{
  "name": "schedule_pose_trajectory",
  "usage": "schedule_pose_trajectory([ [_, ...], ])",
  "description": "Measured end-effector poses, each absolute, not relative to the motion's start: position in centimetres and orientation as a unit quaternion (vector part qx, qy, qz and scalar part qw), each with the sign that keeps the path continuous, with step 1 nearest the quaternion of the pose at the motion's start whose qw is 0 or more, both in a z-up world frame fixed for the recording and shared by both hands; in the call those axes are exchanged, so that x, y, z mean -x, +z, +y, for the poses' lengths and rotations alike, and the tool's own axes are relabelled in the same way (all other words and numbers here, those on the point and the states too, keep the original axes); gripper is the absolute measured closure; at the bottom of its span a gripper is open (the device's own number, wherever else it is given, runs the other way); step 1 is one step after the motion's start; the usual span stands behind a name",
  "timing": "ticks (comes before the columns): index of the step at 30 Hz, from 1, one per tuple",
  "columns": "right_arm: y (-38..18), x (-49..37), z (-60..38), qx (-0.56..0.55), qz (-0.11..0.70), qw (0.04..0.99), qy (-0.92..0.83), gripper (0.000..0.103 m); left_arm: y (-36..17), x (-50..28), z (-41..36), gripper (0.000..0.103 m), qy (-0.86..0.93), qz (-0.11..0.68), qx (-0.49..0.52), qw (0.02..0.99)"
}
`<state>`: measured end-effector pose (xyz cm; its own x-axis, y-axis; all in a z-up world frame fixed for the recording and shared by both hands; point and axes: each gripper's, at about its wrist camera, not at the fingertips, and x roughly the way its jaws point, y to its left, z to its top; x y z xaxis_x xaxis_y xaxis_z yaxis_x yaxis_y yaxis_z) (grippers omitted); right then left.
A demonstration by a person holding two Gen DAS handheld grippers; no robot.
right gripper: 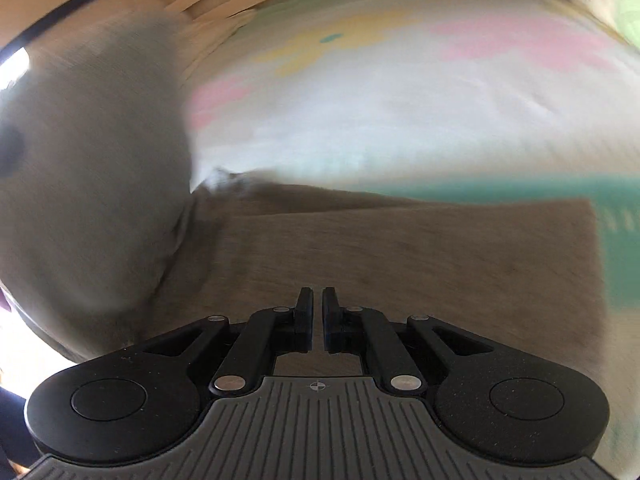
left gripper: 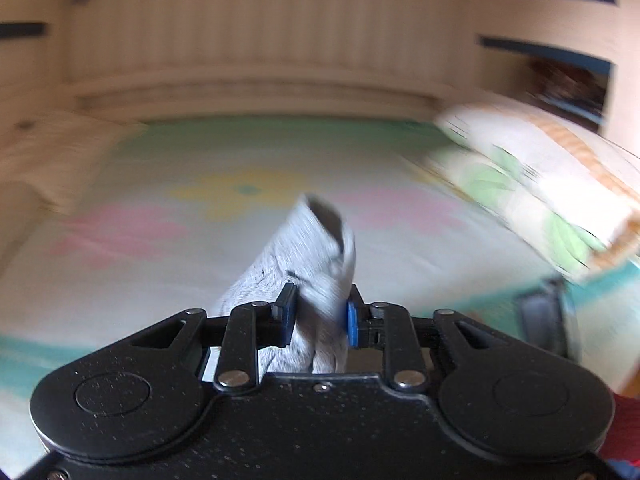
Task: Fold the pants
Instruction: 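Grasp the sweatpants end with the left gripper and lift it, then grasp the sweatpants end with the right gripper and fold it over the stack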
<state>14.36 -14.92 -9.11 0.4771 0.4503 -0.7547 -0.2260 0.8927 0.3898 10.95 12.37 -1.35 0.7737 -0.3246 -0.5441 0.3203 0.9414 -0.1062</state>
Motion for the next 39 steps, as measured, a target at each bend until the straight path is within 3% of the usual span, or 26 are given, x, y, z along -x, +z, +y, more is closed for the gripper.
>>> schedule_pose_trajectory([
  [2, -9.3, -14.4, -16.5, -0.139, 0.479, 0.847, 0.181, 0.096, -2.7, -11.7, 9.3, 0.063, -0.217, 0.328, -0.002, 0.919],
  [3, -9.3, -14.3, -17.3, -0.147, 0.484, 0.845, 0.172, 0.096, -3.3, -12.2, 8.5, 0.063, -0.225, 0.34, -0.001, 0.913],
  [5, -9.4, -14.5, -18.6, -0.183, 0.482, 0.841, 0.162, 0.081, -4.0, -12.7, 7.8, 0.063, -0.22, 0.354, 0.0, 0.909],
  [10, -9.7, -14.6, -21.9, -0.3, 0.472, 0.817, 0.142, 0.077, -4.8, -14.9, 11.3, 0.062, -0.156, 0.395, 0.049, 0.904],
  [15, -10.2, -15.1, -22.2, -0.363, 0.468, 0.79, 0.161, 0.052, -7.2, -16.1, 16.9, 0.062, -0.063, 0.43, 0.084, 0.897],
  [24, -10.2, -15.9, -18.2, -0.291, 0.511, 0.786, 0.189, 0.048, -8.6, -13.6, 20.5, 0.062, -0.043, 0.45, 0.084, 0.888],
  [25, -9.9, -16.1, -17.6, -0.28, 0.512, 0.784, 0.21, 0.056, -8.5, -13.2, 20.1, 0.062, -0.053, 0.448, 0.077, 0.889],
  [26, -9.5, -16.1, -17.0, -0.268, 0.512, 0.785, 0.226, 0.079, -8.4, -12.6, 19.6, 0.062, -0.064, 0.445, 0.07, 0.891],
  [28, -7.8, -15.8, -16.0, -0.224, 0.491, 0.808, 0.236, 0.088, -8.1, -11.5, 18.4, 0.062, -0.093, 0.433, 0.057, 0.895],
  [32, -3.7, -15.7, -16.3, -0.226, 0.438, 0.825, 0.276, 0.09, -7.6, -8.3, 14.0, 0.059, -0.183, 0.398, 0.001, 0.899],
  [35, -1.2, -15.5, -17.2, -0.232, 0.408, 0.833, 0.291, 0.09, -8.1, -6.1, 9.6, 0.045, -0.222, 0.368, -0.077, 0.9],
  [39, 0.8, -15.9, -18.7, -0.236, 0.379, 0.844, 0.296, 0.094, -9.3, -5.2, 4.4, 0.044, -0.205, 0.332, -0.152, 0.908],
])
